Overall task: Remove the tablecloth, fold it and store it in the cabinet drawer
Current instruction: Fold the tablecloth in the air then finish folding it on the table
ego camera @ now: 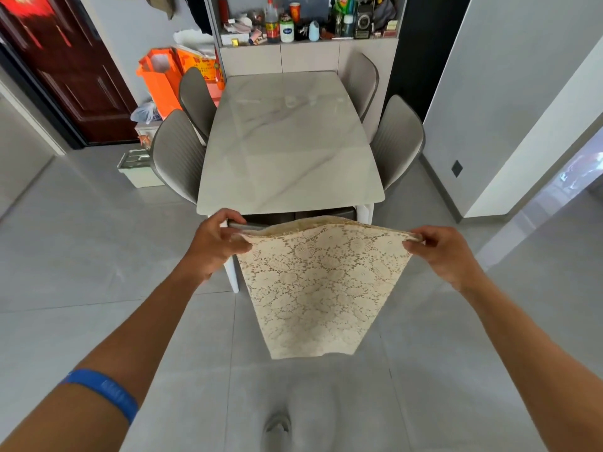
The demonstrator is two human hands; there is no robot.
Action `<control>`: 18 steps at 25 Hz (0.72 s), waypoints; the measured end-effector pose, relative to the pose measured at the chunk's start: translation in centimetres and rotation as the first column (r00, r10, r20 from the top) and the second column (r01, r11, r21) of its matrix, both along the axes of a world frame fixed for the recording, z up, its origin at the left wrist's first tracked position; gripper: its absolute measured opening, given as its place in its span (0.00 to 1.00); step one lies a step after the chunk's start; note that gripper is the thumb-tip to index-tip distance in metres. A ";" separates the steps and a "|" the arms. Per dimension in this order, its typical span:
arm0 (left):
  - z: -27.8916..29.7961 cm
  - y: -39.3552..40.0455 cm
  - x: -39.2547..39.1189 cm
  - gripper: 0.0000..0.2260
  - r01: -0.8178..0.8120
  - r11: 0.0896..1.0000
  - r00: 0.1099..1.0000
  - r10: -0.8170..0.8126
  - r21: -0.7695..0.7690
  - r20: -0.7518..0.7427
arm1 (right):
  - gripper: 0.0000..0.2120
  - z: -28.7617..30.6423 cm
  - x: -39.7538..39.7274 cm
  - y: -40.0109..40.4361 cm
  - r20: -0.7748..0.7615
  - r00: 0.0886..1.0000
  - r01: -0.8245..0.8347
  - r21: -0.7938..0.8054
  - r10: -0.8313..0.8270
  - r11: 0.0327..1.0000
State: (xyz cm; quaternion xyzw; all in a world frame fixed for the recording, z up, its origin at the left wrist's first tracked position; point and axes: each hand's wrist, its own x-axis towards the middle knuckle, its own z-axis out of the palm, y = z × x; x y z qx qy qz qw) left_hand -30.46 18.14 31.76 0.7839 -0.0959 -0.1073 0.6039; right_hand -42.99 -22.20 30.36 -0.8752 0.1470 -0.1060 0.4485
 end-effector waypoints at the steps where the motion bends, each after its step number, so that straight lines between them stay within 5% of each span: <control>1: 0.3 0.6 0.2 0.22 -0.009 0.989 1.000 0.009 -0.146 -0.006 | 0.06 0.6 0.0 -0.4 0.063 0.998 0.008 0.122 -0.015 0.993; 3: 0.4 0.6 0.4 0.19 -0.011 0.968 0.999 0.002 -0.252 -0.034 | 0.04 1.5 0.0 -0.3 0.154 0.988 -0.041 0.433 -0.029 0.900; 4: 0.1 0.2 0.1 0.14 -0.004 0.985 0.999 -0.005 -0.172 -0.051 | 0.07 1.3 0.2 0.3 0.126 0.992 -0.083 0.496 0.023 0.865; 6: -1.1 -0.9 -0.8 0.09 -0.012 0.998 0.996 0.007 -0.060 -0.092 | 0.10 0.2 0.7 1.8 -0.016 0.995 -0.080 0.461 0.098 0.884; 10: -1.9 -0.6 -0.8 0.18 -0.092 0.959 0.979 0.037 -0.268 -0.203 | 0.06 -0.8 1.6 2.5 0.021 0.999 0.019 0.596 -0.039 0.803; 13: -2.7 -0.2 -1.8 0.21 -0.123 0.986 0.967 0.095 -0.108 -0.239 | 0.03 -2.8 0.7 3.3 -0.199 0.980 0.081 0.492 0.021 0.867; 16: -4.2 -0.2 -2.9 0.19 -0.170 0.970 0.923 0.096 -0.174 -0.372 | 0.06 -4.0 0.7 4.2 -0.198 0.979 0.166 0.632 -0.049 0.757; 18: -4.9 -0.1 -3.3 0.17 -0.256 0.967 0.908 0.239 -0.003 -0.343 | 0.11 -3.8 0.9 4.7 -0.234 0.964 0.239 0.538 -0.129 0.808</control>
